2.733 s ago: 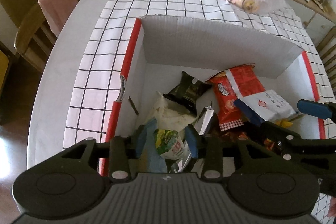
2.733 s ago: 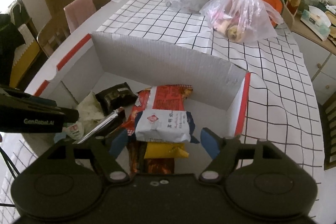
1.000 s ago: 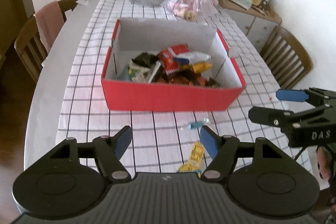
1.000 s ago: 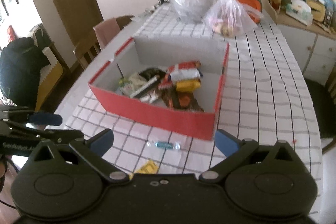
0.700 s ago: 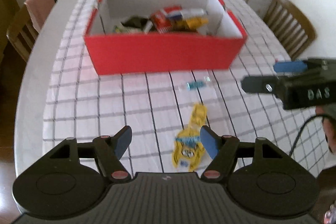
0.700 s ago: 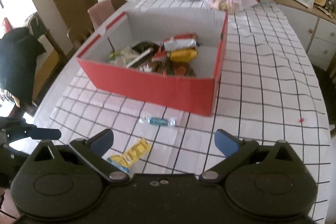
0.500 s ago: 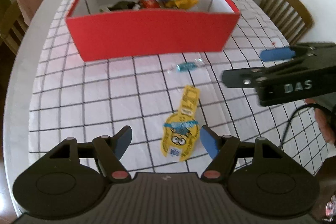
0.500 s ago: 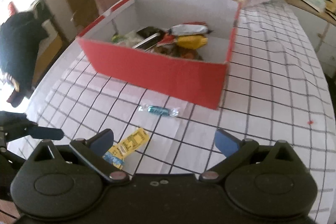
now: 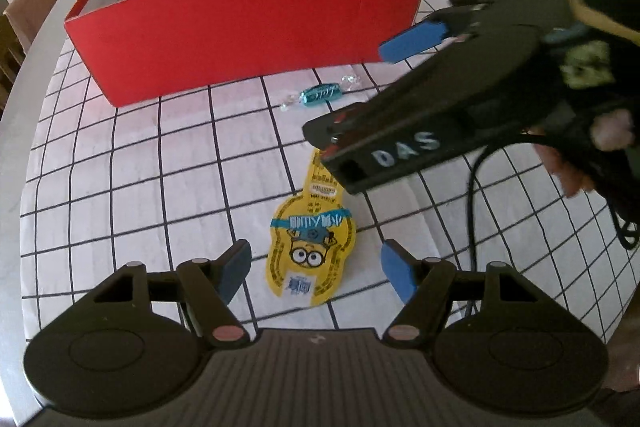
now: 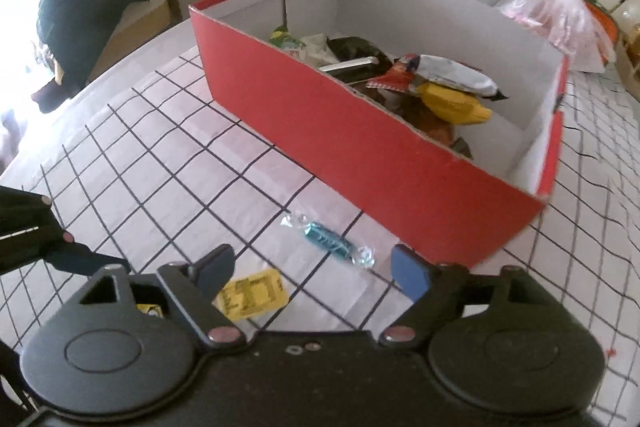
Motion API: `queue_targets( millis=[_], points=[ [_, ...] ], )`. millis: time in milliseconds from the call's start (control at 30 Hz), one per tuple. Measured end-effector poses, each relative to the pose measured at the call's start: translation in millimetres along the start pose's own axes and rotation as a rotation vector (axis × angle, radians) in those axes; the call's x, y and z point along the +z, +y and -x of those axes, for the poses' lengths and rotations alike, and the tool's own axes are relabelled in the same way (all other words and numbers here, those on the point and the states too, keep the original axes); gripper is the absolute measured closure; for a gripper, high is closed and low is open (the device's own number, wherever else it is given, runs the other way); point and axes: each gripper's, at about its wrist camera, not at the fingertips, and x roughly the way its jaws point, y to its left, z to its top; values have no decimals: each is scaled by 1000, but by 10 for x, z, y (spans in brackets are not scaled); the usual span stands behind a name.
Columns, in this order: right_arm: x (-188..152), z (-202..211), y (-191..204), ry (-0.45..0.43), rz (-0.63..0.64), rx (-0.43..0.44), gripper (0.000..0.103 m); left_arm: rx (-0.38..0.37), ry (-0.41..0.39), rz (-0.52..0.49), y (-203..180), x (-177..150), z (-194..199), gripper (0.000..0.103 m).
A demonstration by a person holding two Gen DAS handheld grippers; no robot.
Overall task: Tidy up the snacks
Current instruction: 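Grasp the blue wrapped candy with the right gripper while the left approaches the yellow packet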
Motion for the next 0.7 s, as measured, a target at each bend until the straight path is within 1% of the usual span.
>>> queue_targets(
  millis=[67,133,167,200,233,333,400,467,567,600,667,700],
  points=[
    [37,-70,-29,5,8,-1,26,4,1,12,19,18,-25,32],
    [63,-133,-53,14,24,10,30,-2,9,35,55,33,-59,32],
    [74,-165,-63,21,31,14,31,-2,11,46,70,33,-77,32],
    [82,-190,-71,27,38,21,34,-2,14,53,80,31,-95,32],
    [89,-217,-77,34,47,30,41,-3,18,58,98,36,-119,32],
    [90,-289,-79,60,75,40,50,-3,24,71,123,33,-163,32],
    [83,-310,-79,64,88,43,51,-2,28,81,142,36,-186,32],
    [86,-303,-91,60,88,47,55,0,30,87,154,35,-207,32],
    [92,-289,-113,52,76,41,70,-6,30,92,170,26,-234,32],
    [87,-280,-118,50,70,35,77,-7,29,93,177,23,-244,32],
    [66,-261,-127,44,53,24,85,-8,28,91,167,14,-247,32],
    [52,-254,-134,41,43,19,91,-8,29,91,162,14,-248,32]
  ],
)
